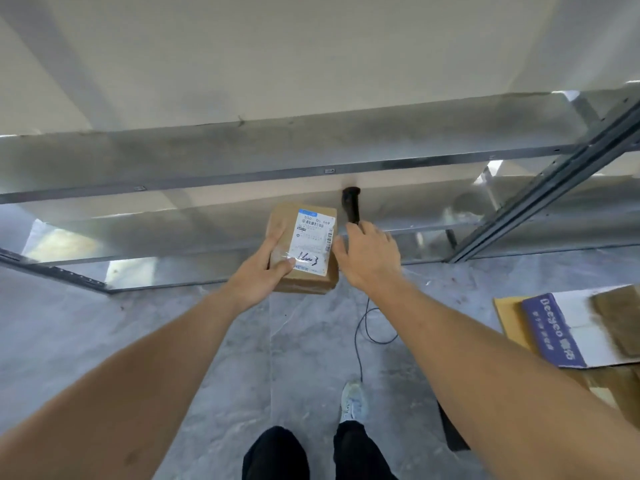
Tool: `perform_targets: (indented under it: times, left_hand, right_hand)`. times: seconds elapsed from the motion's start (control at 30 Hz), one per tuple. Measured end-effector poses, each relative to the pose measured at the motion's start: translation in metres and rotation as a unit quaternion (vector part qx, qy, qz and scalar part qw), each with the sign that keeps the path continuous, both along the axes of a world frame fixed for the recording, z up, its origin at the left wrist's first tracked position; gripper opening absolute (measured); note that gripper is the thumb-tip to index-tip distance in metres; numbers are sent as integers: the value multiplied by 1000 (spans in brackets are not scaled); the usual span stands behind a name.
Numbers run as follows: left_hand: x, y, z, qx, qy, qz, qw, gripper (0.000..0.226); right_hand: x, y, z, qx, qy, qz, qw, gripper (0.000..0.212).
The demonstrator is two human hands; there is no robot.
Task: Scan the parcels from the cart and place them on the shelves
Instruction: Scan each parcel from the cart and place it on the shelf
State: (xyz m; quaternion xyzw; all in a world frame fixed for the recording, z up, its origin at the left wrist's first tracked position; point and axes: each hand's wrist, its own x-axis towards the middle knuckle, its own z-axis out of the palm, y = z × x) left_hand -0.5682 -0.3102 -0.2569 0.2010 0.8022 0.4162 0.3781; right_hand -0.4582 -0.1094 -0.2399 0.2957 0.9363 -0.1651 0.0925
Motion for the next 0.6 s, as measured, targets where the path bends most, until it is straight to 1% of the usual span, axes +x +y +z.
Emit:
perform_targets:
  times: [0.1,0.23,0.43,0.6]
  left_hand:
    - [-12,14,-33,5,-29,8,1000,76]
    - [-36,33,-77,2,-41,10,999,75]
    - [-82,69,-162,27,-16,13,999,74]
    - [-118,92,-221,33,4,14,999,74]
  right_hand:
    - [-17,9,-29,-14,-18,-9,1000,51]
    - [-41,26,-73,-21,-22,-24,999,50]
    - [-90,55,-157,-23,-8,-64,998,50]
    - [-124,76,-221,-20,33,-81,996,48]
